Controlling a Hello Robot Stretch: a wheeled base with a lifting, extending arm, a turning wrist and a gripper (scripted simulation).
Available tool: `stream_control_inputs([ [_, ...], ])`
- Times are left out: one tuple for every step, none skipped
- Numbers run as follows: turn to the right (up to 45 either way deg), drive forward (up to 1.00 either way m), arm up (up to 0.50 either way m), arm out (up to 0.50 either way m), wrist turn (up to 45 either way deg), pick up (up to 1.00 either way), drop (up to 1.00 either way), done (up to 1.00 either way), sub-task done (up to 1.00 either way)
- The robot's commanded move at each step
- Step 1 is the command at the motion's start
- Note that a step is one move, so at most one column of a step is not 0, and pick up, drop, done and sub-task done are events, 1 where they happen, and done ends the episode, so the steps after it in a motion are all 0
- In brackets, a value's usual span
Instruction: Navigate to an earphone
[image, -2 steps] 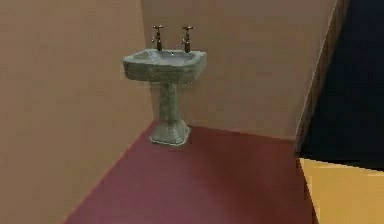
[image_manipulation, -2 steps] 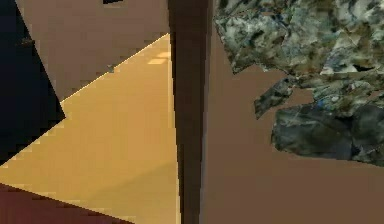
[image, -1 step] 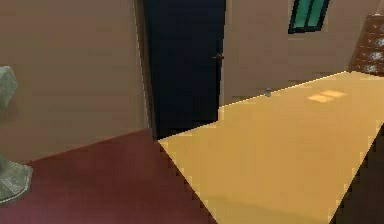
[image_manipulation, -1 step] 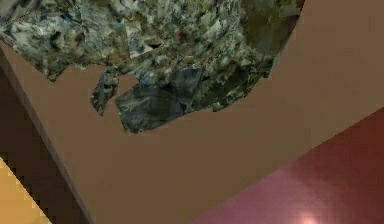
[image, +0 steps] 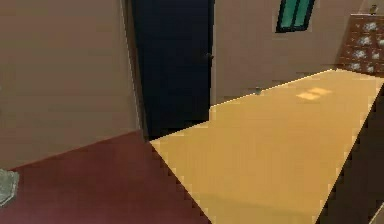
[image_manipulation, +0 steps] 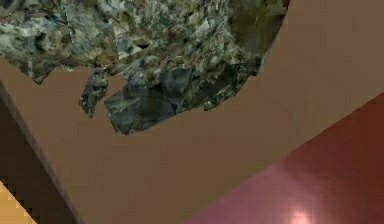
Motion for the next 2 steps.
stream_control_inputs([
  [-39.0, 0.0, 0.0, 0.0, 0.0, 0.0, 0.0, 0.0, 0.0],
  [0.0, 0.45, 0.0, 0.0, 0.0, 0.0, 0.0, 0.0, 0.0],
])
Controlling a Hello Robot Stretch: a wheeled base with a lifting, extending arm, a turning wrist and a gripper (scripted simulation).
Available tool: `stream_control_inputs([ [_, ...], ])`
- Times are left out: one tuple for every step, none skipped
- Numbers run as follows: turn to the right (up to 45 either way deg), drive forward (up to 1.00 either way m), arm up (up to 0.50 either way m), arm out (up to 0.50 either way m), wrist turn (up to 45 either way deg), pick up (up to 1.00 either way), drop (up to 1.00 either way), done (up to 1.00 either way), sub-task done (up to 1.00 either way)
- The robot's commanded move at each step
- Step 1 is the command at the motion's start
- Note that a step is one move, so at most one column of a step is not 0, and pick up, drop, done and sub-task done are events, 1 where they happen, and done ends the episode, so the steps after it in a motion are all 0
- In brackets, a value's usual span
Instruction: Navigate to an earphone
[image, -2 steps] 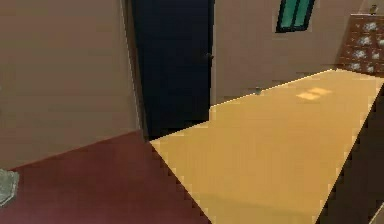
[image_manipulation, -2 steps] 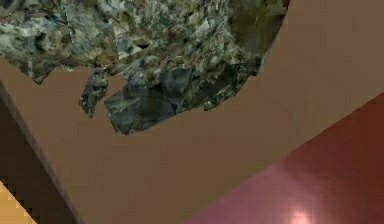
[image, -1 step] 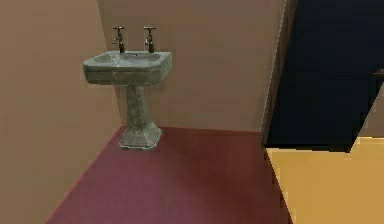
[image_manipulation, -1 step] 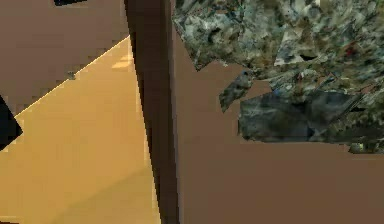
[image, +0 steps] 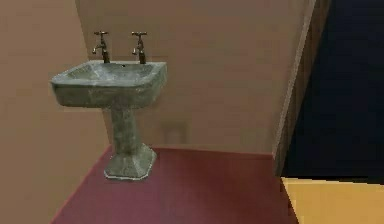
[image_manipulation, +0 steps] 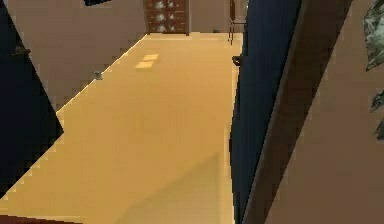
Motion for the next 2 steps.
stream_control_inputs([
  [45.0, 0.0, 0.0, 0.0, 0.0, 0.0, 0.0, 0.0, 0.0],
  [3.0, 0.0, 0.0, 0.0, 0.0, 0.0, 0.0, 0.0, 0.0],
])
